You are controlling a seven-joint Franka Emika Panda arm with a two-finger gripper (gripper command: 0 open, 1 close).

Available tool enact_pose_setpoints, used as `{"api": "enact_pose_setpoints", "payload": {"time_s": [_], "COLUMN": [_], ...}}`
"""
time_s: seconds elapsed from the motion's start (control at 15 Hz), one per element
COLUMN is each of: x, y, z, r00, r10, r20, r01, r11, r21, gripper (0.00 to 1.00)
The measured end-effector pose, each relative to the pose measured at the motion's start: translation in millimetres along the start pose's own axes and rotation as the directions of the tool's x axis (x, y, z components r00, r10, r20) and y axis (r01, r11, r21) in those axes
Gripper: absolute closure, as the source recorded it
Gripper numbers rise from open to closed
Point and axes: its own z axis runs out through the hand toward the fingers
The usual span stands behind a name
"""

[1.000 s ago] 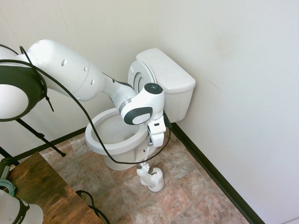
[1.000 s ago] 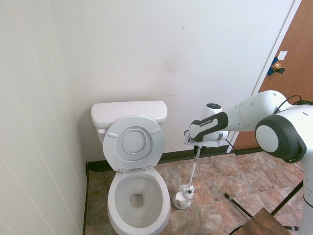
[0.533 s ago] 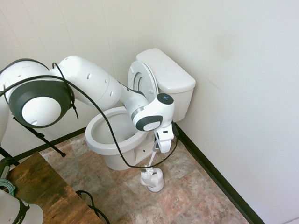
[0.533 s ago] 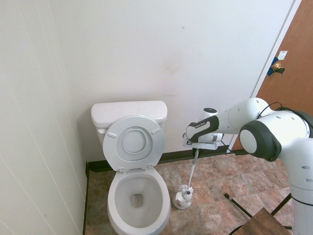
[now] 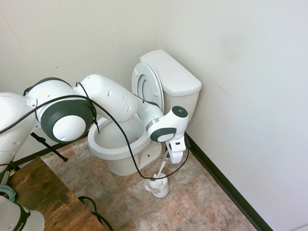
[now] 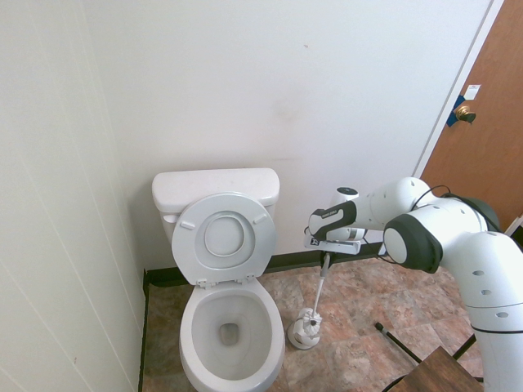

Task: Clean the toilet

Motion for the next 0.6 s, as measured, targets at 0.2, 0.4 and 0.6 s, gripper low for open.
{"api": "enact_pose_setpoints", "payload": {"time_s": [0.2,0.4,0.6], "x": [5.4,9.3,8.6], "y": [-8.4,-14.8,-24.4], "z": [21.7,51.1,73.7], "r00": [1.000,1.000,1.000], "r10": [0.006,0.007,0.000], "r20": [0.007,0.017,0.029], "r01": [-0.006,-0.006,0.002], "r11": [1.000,1.000,0.999], "r21": [-0.005,-0.026,-0.046], "gripper": [1.00,1.00,1.00]}}
